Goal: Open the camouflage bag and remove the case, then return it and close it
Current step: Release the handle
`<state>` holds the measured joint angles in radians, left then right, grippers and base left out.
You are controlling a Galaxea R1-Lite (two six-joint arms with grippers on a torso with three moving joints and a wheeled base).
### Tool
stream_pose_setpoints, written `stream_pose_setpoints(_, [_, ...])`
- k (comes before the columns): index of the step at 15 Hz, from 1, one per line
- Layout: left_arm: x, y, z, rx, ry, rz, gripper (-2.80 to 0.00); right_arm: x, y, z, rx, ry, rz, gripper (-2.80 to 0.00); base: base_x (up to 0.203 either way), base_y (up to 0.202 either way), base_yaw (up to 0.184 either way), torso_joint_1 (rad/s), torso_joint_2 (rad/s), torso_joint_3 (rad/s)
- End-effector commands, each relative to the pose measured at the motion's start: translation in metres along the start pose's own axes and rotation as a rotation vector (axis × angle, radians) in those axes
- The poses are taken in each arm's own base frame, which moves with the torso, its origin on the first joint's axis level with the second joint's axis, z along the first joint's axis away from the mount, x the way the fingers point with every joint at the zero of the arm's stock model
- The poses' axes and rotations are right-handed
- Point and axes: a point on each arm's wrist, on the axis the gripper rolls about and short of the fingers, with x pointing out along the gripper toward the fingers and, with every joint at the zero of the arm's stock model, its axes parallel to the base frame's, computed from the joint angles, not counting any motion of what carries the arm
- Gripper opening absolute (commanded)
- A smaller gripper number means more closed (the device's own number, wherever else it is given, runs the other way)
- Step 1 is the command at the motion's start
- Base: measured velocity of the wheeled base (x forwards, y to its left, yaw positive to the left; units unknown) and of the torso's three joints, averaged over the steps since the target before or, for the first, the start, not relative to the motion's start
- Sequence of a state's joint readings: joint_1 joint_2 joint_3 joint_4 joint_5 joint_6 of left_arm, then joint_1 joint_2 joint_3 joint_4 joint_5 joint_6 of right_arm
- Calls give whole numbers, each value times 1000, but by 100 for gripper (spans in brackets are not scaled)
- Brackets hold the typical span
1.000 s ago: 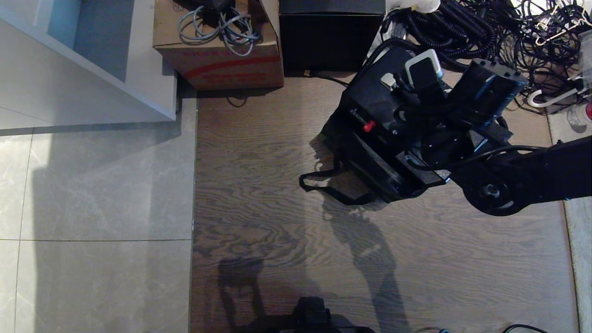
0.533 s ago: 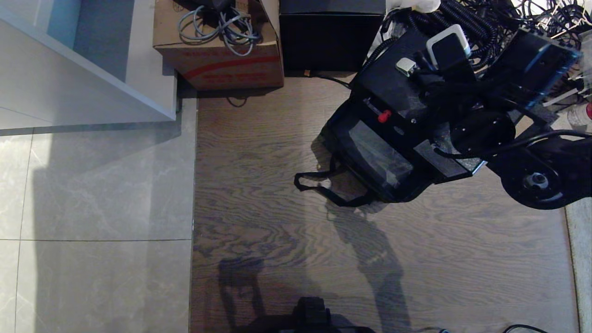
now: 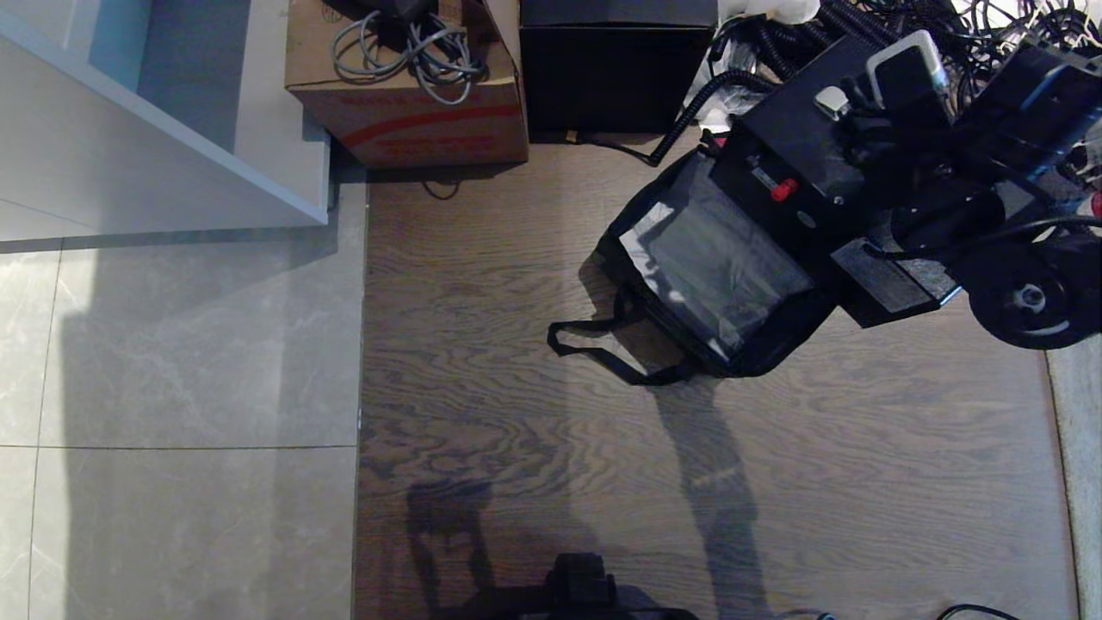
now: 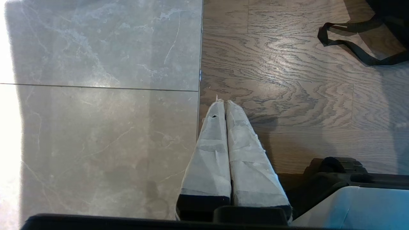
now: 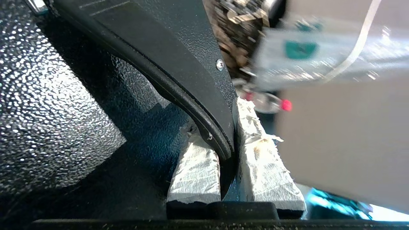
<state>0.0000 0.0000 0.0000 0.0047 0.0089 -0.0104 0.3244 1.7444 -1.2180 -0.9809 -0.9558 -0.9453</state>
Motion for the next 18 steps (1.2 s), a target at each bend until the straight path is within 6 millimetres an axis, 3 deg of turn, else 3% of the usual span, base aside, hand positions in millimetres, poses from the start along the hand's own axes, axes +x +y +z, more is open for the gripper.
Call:
stream_pose_setpoints(1, [0, 0, 0, 0, 0, 0, -280, 28, 7, -10, -28, 42, -61, -280, 0, 0, 0, 0, 0, 0])
stream_pose_setpoints(6, [0, 0, 0, 0, 0, 0, -280, 84, 27, -39, -107, 138, -128, -280, 0, 0, 0, 0, 0, 0])
stream_pose_setpoints(9, [0, 0, 0, 0, 0, 0, -280, 103, 26, -44, -115, 158, -164, -280, 0, 0, 0, 0, 0, 0])
stream_pose_setpoints(13, [0, 0, 0, 0, 0, 0, -280, 98, 12, -42, -126, 179, -147, -280, 0, 0, 0, 0, 0, 0])
stream_pose_setpoints(18, [0, 0, 0, 0, 0, 0, -280, 65, -19, -37, -134, 176, -117, -280, 0, 0, 0, 0, 0, 0])
